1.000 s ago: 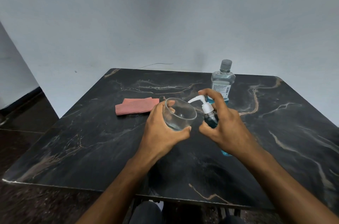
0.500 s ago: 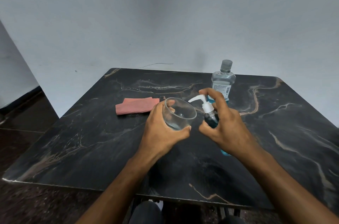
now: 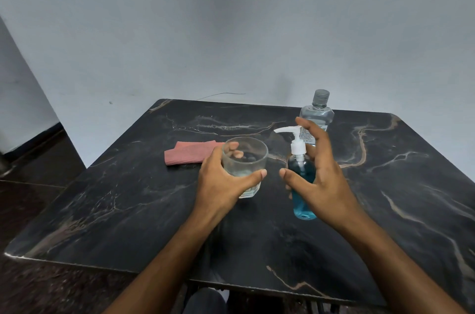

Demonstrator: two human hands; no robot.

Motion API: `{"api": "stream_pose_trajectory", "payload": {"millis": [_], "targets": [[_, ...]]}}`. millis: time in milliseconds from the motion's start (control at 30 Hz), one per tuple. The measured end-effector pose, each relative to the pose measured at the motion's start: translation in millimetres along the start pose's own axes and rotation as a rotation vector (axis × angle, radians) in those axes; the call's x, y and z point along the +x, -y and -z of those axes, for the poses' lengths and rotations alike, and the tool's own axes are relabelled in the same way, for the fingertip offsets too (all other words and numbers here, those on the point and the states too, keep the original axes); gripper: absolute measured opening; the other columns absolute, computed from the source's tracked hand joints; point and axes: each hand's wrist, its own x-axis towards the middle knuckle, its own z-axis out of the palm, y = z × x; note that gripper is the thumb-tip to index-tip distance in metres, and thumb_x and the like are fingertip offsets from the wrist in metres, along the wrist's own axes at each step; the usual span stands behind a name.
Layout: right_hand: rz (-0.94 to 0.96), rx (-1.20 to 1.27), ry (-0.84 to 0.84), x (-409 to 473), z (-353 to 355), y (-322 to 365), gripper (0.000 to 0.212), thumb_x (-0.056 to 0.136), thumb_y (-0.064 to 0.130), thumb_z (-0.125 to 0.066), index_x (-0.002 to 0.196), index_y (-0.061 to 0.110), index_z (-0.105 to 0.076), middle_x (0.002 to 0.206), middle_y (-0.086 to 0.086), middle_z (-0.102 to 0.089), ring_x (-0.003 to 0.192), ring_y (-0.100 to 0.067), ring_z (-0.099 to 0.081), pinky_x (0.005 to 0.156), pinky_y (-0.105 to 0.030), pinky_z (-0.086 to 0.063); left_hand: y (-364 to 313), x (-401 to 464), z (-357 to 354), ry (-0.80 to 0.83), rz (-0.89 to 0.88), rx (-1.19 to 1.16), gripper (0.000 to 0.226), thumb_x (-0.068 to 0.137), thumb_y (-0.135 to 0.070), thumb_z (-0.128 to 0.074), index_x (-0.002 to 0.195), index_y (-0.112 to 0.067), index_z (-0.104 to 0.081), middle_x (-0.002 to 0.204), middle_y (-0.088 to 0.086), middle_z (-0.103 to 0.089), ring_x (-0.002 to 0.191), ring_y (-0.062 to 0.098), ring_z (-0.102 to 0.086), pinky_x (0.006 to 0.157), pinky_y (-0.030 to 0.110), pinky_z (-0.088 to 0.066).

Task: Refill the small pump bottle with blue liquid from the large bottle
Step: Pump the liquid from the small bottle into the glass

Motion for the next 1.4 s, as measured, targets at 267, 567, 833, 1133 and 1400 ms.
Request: {"api": "stream_pose_trajectory", "payload": {"millis": [267,567,833,1133,1400], "targets": [[-0.046,0.043,-0.002,-7.1,-2.5,2.8,0.094,0.088,0.000,-0.063,0.147,0.059,-0.019,0.132,-0.009,-0.057,0.109,-0.019,-0.065,0.098,-0.053,-0.054,-2.9,58.4,-10.7,-0.018,0.073,0.004,0.083,0.053,-0.046,-0.099,0.124,-0.028,-0.060,0.110,-0.012,-0.072,0.104,0.006,-0.069,0.095,0.034,-0.057],[-0.071,0.114,0.013,-15.1,-5.6,-6.8,0.084,0.089,0.028,-0.064,0.149,0.057,-0.015,0.146,-0.013,-0.048,0.133,-0.033,-0.050,0.109,-0.057,-0.042,9.5,103.7,-31.7,0.003,0.120,0.089,0.088,0.055,-0.043,-0.099,0.130,-0.023,-0.057,0.116,-0.009,-0.068,0.110,0.014,-0.067,0.098,0.036,-0.055],[-0.081,0.115,-0.002,-15.3,-6.4,-8.9,0.084,0.087,0.032,-0.066,0.150,0.055,-0.016,0.142,-0.014,-0.052,0.128,-0.035,-0.054,0.107,-0.058,-0.043,21.9,104.5,-35.6,-0.002,0.140,0.101,0.086,0.058,-0.040,-0.098,0.131,-0.022,-0.055,0.119,-0.007,-0.068,0.109,0.014,-0.065,0.092,0.030,-0.052],[-0.082,0.098,-0.030,-17.0,-12.7,-9.3,0.087,0.089,0.030,-0.069,0.151,0.056,-0.013,0.134,0.010,-0.059,0.123,-0.012,-0.058,0.107,-0.046,-0.046,24.9,100.0,-36.8,-0.010,0.142,0.103,0.083,0.060,-0.040,-0.097,0.130,-0.024,-0.055,0.118,-0.008,-0.067,0.110,0.014,-0.064,0.090,0.028,-0.050],[-0.174,0.061,-0.080,3.4,-11.1,-15.8,0.101,0.083,0.014,-0.076,0.153,0.049,-0.012,0.124,0.005,-0.066,0.116,-0.004,-0.062,0.099,-0.021,-0.049,23.9,94.5,-33.4,0.012,0.140,0.146,0.105,0.057,-0.046,-0.098,0.145,-0.020,-0.046,0.140,-0.002,-0.061,0.131,0.020,-0.056,0.105,0.033,-0.047]]}}
